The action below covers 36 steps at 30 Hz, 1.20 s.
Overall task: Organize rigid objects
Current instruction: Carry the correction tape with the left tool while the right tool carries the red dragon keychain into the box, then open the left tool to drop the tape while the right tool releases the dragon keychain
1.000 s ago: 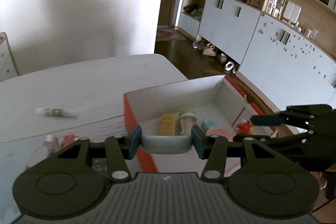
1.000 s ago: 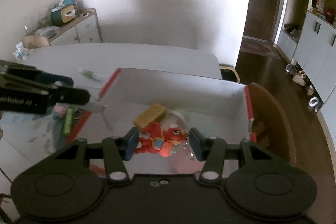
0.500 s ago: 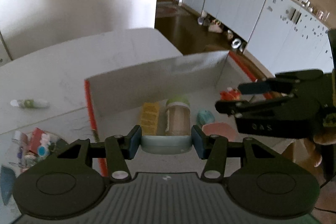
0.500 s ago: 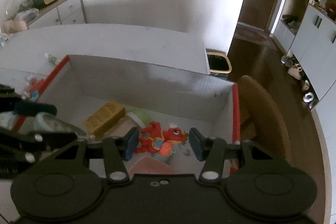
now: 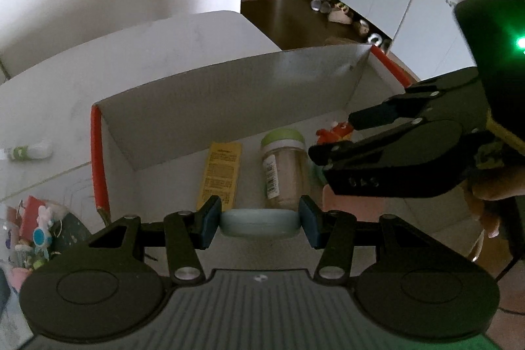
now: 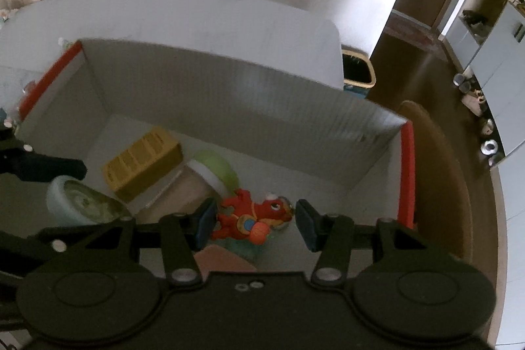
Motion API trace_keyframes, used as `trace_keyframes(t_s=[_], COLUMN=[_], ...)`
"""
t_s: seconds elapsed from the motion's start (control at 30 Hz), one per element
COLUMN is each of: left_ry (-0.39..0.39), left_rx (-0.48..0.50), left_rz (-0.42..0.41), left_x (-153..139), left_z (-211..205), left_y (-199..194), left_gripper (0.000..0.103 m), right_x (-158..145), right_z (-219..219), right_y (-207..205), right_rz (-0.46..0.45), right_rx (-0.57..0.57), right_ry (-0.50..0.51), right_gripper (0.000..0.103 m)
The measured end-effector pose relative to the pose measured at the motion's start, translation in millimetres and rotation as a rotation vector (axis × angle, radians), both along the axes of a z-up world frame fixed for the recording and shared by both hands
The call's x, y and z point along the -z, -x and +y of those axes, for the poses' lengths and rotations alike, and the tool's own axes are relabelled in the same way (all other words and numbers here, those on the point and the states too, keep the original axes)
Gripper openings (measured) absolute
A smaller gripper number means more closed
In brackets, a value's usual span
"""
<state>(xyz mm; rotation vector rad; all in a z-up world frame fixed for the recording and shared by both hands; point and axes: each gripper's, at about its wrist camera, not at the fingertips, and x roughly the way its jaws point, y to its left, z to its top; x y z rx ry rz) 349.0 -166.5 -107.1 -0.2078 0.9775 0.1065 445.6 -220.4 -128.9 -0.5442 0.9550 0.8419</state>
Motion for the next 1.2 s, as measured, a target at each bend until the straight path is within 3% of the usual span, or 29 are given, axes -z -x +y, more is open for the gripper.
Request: trace_keyframes(t_s=[0.37, 0.67, 0.9, 1.03, 1.2], left_ry=[0.023, 0.035, 0.043, 0.046, 0.021], left_rx=[0.029, 0.036, 0.039, 0.041, 0.051], left_rz=[0.114, 0.201, 0.205, 0.195, 0.146], left_x=[7, 22, 20, 17, 9], left_z=[0, -3, -8, -10, -18], left_y=[7, 2, 3, 7, 9], left_gripper=[0.051, 0.051, 0.051, 0.06, 0.061], right_x=[6, -8, -17, -24, -38], right_z=[3, -2, -13, -21, -35], right_y=[10, 12, 18, 24, 34], right_rz=[0.016, 0.008, 0.015, 0.021, 0.023], right_rx=[-0.039, -0.052, -0.045, -0.033, -0.016], right_ry=[0.043, 0.012, -0.019, -0.047, -0.094], right_gripper=[0.054, 0.063, 0.066, 0.069, 0.071])
